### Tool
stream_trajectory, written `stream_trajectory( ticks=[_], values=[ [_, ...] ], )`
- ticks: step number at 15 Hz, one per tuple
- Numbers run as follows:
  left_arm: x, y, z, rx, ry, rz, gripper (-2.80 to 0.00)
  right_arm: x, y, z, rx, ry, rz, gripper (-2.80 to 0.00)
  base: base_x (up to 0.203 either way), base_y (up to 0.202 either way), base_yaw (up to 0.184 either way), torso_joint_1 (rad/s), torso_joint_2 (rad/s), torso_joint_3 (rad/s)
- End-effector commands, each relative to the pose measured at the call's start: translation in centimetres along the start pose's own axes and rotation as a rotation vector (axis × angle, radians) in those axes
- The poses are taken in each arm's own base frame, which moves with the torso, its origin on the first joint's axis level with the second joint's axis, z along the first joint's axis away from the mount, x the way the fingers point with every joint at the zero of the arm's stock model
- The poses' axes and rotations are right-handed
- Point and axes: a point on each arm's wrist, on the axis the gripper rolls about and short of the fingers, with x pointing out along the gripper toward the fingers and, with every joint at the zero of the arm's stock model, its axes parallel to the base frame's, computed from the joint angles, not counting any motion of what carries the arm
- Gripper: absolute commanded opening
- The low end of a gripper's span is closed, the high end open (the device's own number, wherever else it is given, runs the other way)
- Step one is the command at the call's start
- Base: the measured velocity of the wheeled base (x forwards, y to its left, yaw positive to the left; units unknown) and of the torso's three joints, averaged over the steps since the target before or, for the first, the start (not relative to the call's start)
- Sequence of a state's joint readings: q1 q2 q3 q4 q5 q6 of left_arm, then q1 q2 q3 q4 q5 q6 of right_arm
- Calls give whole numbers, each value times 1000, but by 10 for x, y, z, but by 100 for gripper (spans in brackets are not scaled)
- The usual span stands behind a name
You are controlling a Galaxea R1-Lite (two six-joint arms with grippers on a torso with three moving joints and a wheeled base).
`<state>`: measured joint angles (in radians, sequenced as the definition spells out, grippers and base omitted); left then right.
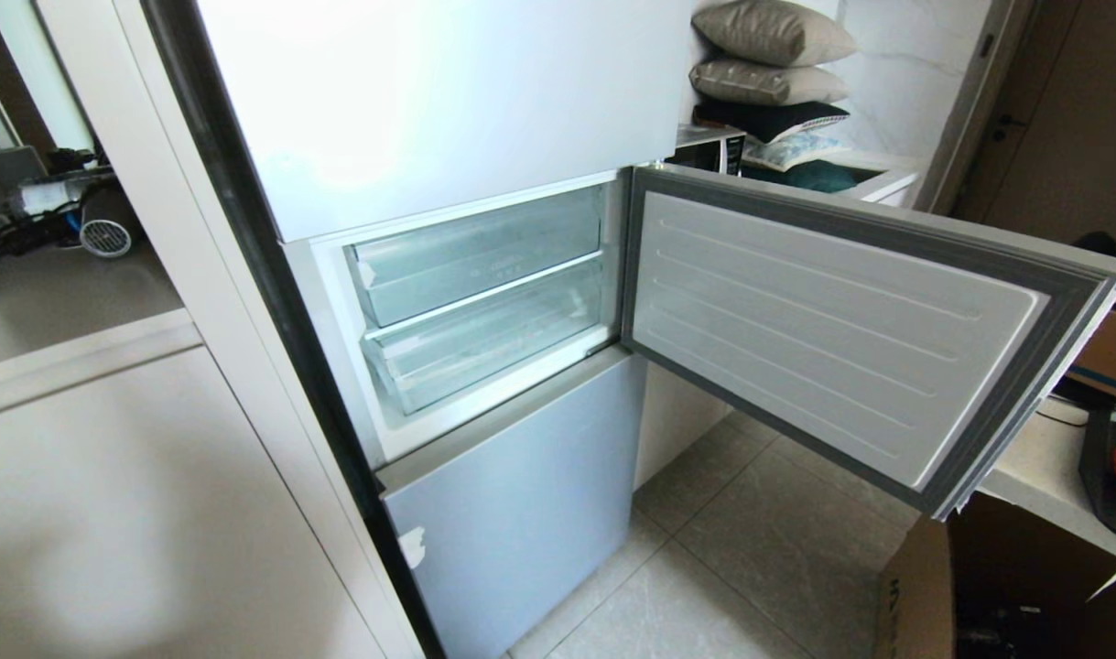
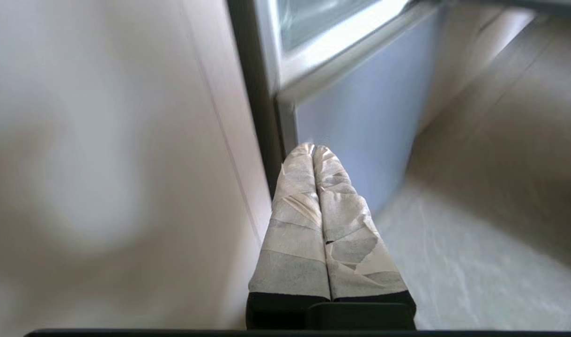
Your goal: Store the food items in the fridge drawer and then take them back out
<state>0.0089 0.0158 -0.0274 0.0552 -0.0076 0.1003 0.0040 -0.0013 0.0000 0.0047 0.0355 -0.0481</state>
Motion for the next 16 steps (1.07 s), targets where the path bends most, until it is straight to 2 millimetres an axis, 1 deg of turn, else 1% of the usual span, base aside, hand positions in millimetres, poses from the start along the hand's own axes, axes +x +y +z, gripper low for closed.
stream_trajectory(
  ticks=[1, 6, 16],
  values=[
    [1, -1, -2, 7, -41, -13, -280, 0, 0, 0, -1, 1, 2, -280, 0, 0, 0, 0, 0, 0],
    [1, 0, -3, -72, -29, 8, -280, 0, 0, 0, -1, 0, 2, -280, 0, 0, 0, 0, 0, 0],
    [1, 0, -3, -74, -29, 8, -280, 0, 0, 0, -1, 0, 1, -280, 0, 0, 0, 0, 0, 0]
  ],
)
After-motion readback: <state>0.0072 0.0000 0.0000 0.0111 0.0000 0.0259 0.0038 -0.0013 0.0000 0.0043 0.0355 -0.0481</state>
